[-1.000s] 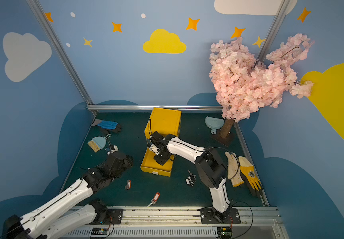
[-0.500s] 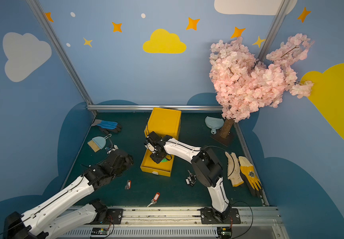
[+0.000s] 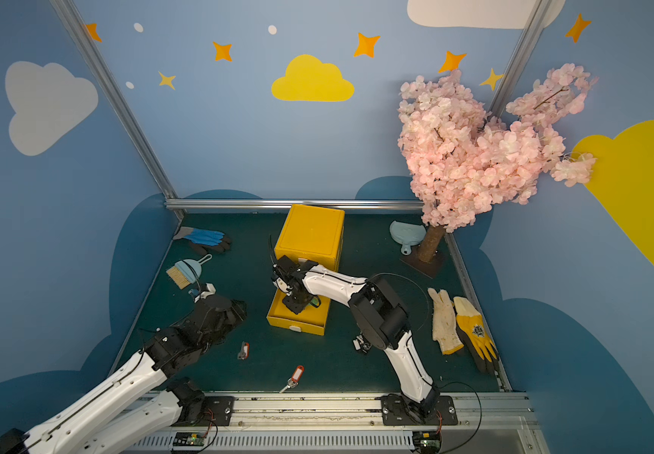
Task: Take the keys out of the drawer
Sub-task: Pick up the key from the drawer.
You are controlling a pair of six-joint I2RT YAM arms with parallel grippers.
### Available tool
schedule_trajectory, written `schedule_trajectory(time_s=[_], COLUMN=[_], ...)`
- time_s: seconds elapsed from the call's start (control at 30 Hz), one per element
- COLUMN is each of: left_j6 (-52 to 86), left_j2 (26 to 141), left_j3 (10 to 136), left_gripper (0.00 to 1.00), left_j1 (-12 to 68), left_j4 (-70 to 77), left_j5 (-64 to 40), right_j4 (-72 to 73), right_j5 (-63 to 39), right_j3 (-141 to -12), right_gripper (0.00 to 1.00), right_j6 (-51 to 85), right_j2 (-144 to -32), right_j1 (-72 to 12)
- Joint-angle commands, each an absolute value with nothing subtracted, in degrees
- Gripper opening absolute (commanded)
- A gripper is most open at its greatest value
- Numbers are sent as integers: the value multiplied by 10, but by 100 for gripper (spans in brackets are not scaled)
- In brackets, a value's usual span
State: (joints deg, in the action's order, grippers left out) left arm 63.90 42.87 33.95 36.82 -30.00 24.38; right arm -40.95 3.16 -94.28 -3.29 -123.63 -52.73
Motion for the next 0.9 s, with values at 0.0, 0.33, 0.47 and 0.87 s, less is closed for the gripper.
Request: schedule_trajectory(time_s=[0.0,0.33,0.47,0.87], left_j6=[638,631,625,617], left_j2=[419,427,439,482], left_j3=[333,336,340,350], left_gripper=[51,51,51,51], left_j1=[370,369,370,369], left_j4=[-306,-297,-287,-258], left_j5=[252,231,225,217], right_j4=[-441,-446,-446,-452], right_j5=[44,67,73,85], right_j3=[-945,-953,-956,-955], right_gripper=[23,14,10,0], right_j6=[-19,-4,-6,-20], right_j2=[-1242,-1227,-1221,-1171], right_j1=[-533,-538,-538,-538])
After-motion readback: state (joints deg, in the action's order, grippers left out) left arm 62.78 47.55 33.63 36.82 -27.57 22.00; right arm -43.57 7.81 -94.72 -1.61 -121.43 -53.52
